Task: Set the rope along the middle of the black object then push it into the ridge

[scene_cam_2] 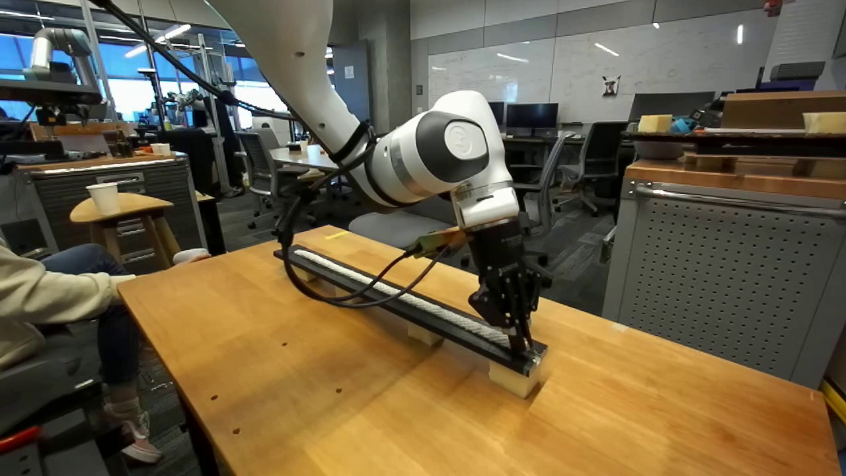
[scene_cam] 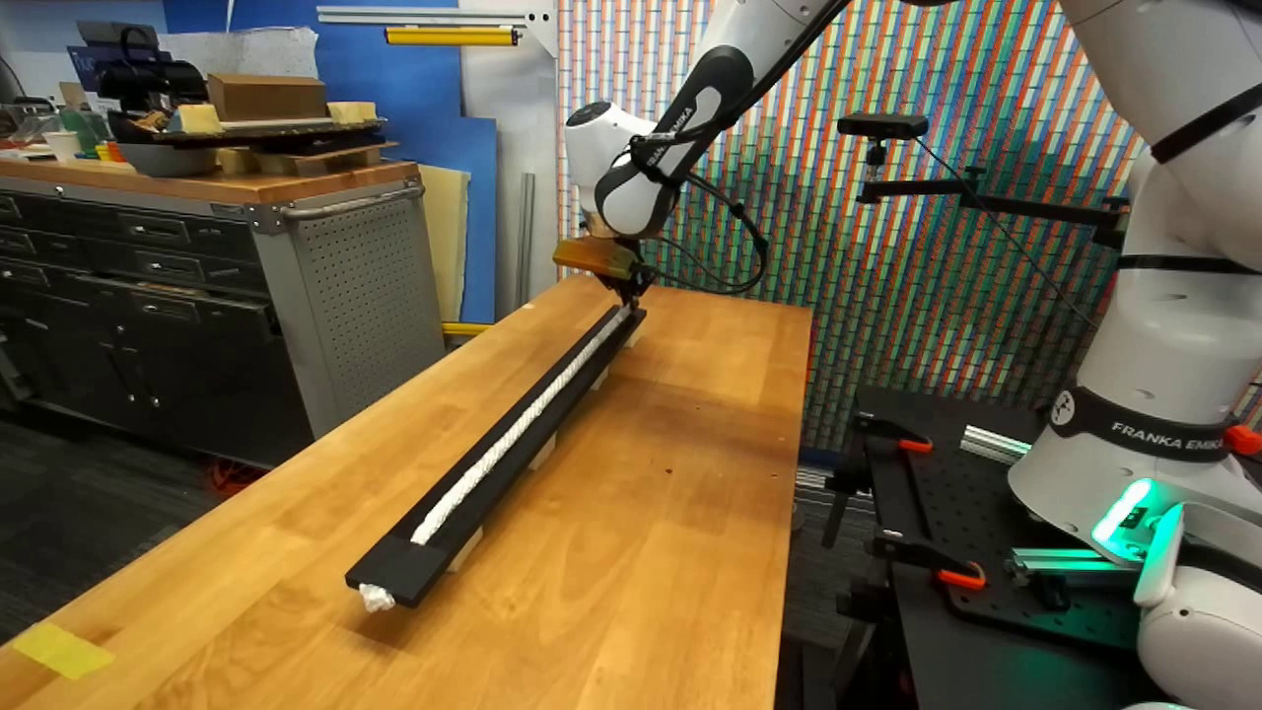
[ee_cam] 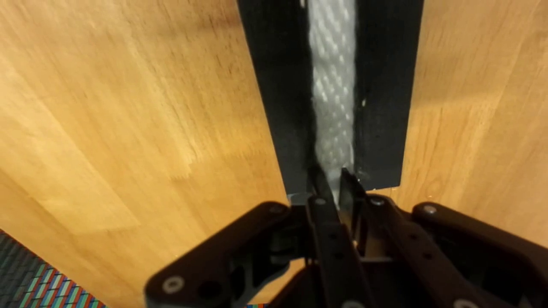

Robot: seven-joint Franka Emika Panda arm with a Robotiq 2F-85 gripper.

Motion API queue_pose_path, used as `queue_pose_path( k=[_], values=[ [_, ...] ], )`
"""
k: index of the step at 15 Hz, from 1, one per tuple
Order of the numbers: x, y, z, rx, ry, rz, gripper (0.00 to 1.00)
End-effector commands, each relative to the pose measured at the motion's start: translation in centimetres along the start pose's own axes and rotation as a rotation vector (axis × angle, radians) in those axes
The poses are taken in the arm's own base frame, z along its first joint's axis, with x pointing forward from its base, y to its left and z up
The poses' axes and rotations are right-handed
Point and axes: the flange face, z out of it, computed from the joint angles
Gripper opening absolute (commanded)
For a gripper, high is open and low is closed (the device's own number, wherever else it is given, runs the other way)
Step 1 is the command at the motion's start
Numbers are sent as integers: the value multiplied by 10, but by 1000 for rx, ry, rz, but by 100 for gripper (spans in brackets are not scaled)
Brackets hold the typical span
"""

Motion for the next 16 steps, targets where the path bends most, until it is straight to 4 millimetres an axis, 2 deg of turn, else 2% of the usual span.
queue_pose_path(
  k=[1, 9, 10, 11, 12, 16],
  values=[
    [5, -10, 2, -1, -12, 15, 3],
    [5, -12, 3, 4, -11, 14, 3],
    [5, -12, 3, 5, -8, 14, 11],
    [5, -13, 2, 5, -9, 12, 35],
    [5, -13, 2, 8, -9, 12, 36],
    [6, -12, 2, 19, -7, 14, 66]
  ],
)
